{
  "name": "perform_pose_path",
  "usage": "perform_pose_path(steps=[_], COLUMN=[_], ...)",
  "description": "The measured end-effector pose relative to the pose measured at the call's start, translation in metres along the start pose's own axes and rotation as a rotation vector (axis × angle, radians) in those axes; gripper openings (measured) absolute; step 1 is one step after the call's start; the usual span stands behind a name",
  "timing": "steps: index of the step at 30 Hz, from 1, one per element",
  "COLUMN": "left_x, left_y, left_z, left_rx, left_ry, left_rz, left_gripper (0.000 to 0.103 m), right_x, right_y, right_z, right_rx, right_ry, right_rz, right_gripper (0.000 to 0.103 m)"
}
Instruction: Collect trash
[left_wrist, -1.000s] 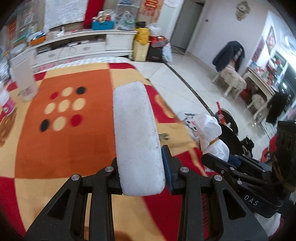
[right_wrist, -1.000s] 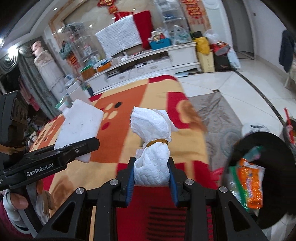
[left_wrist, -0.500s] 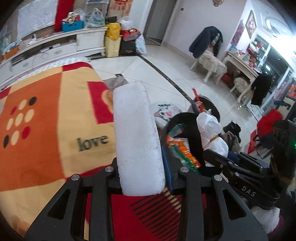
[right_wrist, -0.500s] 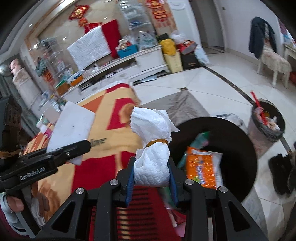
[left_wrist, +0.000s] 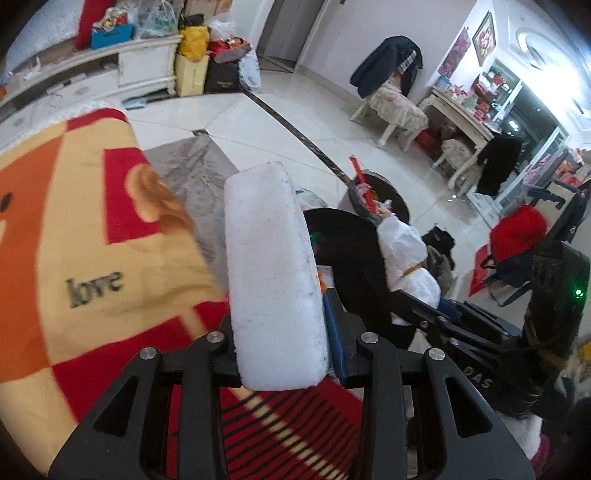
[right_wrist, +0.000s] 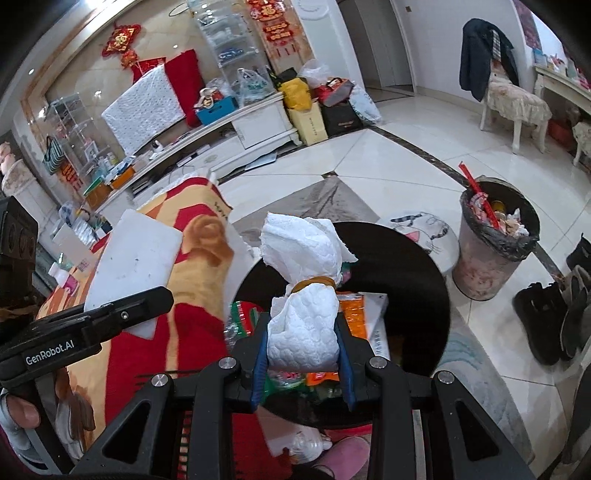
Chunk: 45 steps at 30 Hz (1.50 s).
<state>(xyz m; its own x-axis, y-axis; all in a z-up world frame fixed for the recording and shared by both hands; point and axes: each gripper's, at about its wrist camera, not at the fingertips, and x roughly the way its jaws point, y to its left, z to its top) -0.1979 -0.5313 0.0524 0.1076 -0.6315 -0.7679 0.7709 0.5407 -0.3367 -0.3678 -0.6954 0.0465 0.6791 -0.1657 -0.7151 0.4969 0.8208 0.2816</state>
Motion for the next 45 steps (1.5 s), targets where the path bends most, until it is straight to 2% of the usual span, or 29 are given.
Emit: perform_pose_path(steps=[2, 3, 5, 8, 10, 13, 19, 22, 28, 31, 33, 34, 39, 45], left_x=[0.007, 0.009, 0.013, 0.015, 0.014, 0.009, -0.008, -0.020, -0.061, -0.079, -0.089, -0.092, -0.114, -0.137], left_y=[-0.001, -0.002, -0.002, -0.003, -0.002, -0.001, -0.001, 0.000, -0.004, 0.001, 0.006, 0.009, 0.015, 0.010], left_z=[0.003, 0.005, 0.007, 0.008, 0.007, 0.006, 0.001, -0.003, -0.015, -0.022, -0.025, -0.026, -0.030, -0.036], left_rx=[-0.013, -0.017, -0.023, -0.016, -0.016, -0.001, 0.030, 0.040, 0.092, 0.097, 0.085, 0.080, 0.054, 0.077], left_ry=[0.007, 0.010, 0.012, 0.004, 0.003, -0.009, -0.051, -0.075, -0.192, -0.230, -0.250, -0.257, -0.313, -0.396], left_rz=[-0.030, -0.043, -0.067, -0.087, -0.103, -0.100, 0.003, 0.088, 0.274, 0.278, 0.272, 0.273, 0.287, 0.318], left_gripper=[0.034, 0.034, 0.035, 0.044, 0.057, 0.061, 0.061, 0.061, 0.061, 0.061, 0.061, 0.061, 0.061, 0.061], right_x=[0.003, 0.004, 0.005, 0.005, 0.005, 0.001, -0.007, -0.017, -0.043, -0.055, -0.062, -0.067, -0.085, -0.103], right_y=[-0.003, -0.004, -0.007, -0.016, -0.019, -0.025, -0.023, -0.011, 0.023, 0.040, 0.050, 0.056, 0.076, 0.094], right_z=[0.002, 0.003, 0.005, 0.005, 0.004, 0.002, -0.004, -0.006, -0.009, -0.010, -0.010, -0.009, -0.007, -0.005], right_rx=[-0.009, -0.012, -0.007, 0.022, 0.029, 0.049, 0.057, 0.034, -0.038, -0.068, -0.083, -0.090, -0.110, -0.128], right_ry=[0.000, -0.001, -0.006, -0.005, -0.005, -0.009, -0.020, -0.054, -0.159, -0.211, -0.242, -0.258, -0.314, -0.374], right_rz=[-0.028, -0.044, -0.074, -0.072, -0.079, -0.082, -0.077, -0.090, -0.141, -0.169, -0.178, -0.182, -0.186, -0.203], right_gripper=[0.032, 0.045, 0.055, 0.055, 0.055, 0.055, 0.056, 0.056, 0.056, 0.058, 0.067, 0.069, 0.071, 0.078])
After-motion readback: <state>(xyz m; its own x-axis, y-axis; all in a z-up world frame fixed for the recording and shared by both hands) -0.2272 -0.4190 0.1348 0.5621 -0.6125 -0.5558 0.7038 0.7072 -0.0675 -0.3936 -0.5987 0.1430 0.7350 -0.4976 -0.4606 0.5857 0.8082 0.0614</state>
